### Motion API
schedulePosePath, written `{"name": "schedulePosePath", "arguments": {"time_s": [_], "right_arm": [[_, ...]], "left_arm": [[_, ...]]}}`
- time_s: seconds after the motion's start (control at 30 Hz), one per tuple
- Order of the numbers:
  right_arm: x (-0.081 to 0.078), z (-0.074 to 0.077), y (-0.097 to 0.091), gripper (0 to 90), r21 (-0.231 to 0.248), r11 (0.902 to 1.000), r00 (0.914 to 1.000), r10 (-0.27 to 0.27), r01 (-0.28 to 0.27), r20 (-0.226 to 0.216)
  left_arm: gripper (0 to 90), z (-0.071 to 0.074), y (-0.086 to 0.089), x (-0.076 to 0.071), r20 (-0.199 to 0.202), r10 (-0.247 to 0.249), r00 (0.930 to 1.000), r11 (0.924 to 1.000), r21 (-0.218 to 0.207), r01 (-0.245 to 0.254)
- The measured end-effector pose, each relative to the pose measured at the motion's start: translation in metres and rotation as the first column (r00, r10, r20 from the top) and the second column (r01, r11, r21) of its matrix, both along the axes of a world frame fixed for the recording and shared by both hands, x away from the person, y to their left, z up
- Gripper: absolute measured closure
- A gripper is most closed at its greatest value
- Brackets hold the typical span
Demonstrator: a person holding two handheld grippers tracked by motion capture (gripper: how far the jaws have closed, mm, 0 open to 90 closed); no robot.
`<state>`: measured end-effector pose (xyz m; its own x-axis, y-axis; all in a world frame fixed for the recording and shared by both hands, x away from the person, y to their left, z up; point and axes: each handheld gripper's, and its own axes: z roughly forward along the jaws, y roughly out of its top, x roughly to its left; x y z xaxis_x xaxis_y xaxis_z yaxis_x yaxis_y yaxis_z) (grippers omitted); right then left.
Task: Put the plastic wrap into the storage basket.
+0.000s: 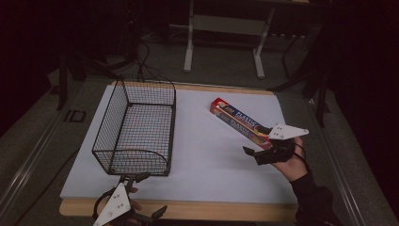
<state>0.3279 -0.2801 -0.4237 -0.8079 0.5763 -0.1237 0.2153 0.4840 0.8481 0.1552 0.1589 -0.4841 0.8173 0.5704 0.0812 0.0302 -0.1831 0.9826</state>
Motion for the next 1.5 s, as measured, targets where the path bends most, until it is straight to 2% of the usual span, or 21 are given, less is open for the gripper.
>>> {"name": "schedulePosePath", "arguments": {"time_s": [0.33,0.63,0.77,0.83,0.87,0.93,1.0,1.5], "right_arm": [[0.025,-0.006,-0.013,9.9,-0.030,0.9977,0.9980,-0.061,0.060,-0.014],[0.062,-0.019,-0.025,10.5,-0.081,0.9909,0.9906,-0.114,0.108,-0.075],[0.075,-0.024,-0.029,10.5,-0.111,0.9842,0.9850,-0.148,0.137,-0.090],[0.078,-0.026,-0.031,10.5,-0.111,0.9832,0.9823,-0.156,0.145,-0.103],[0.084,-0.030,-0.035,12.9,-0.116,0.9814,0.9784,-0.167,0.153,-0.122],[0.087,-0.031,-0.036,12.9,-0.123,0.9796,0.9765,-0.174,0.159,-0.126],[0.096,-0.036,-0.039,12.8,-0.130,0.9764,0.9700,-0.191,0.172,-0.150],[0.135,-0.057,-0.029,12.9,-0.216,0.9644,0.9412,-0.208,0.152,-0.266]], "left_arm": [[0.2,-0.001,0.001,-0.002,-0.003,0.004,1.0000,1.0000,0.001,-0.004],[0.2,-0.003,0.004,-0.001,-0.018,-0.006,0.9998,1.0000,0.004,0.006],[0.2,-0.003,0.005,-0.001,-0.018,-0.005,0.9998,0.9999,-0.011,0.005],[0.2,-0.003,0.005,-0.001,-0.018,-0.007,0.9998,0.9999,-0.013,0.007],[0.2,-0.003,0.004,-0.002,-0.017,-0.011,0.9998,0.9999,-0.002,0.011],[0.2,-0.003,0.003,-0.002,-0.017,-0.011,0.9998,0.9999,0.000,0.011],[0.2,-0.003,0.002,-0.002,-0.020,-0.010,0.9997,0.9999,0.006,0.011],[0.2,-0.004,0.002,-0.005,-0.027,-0.005,0.9996,0.9999,0.016,0.005]]}}
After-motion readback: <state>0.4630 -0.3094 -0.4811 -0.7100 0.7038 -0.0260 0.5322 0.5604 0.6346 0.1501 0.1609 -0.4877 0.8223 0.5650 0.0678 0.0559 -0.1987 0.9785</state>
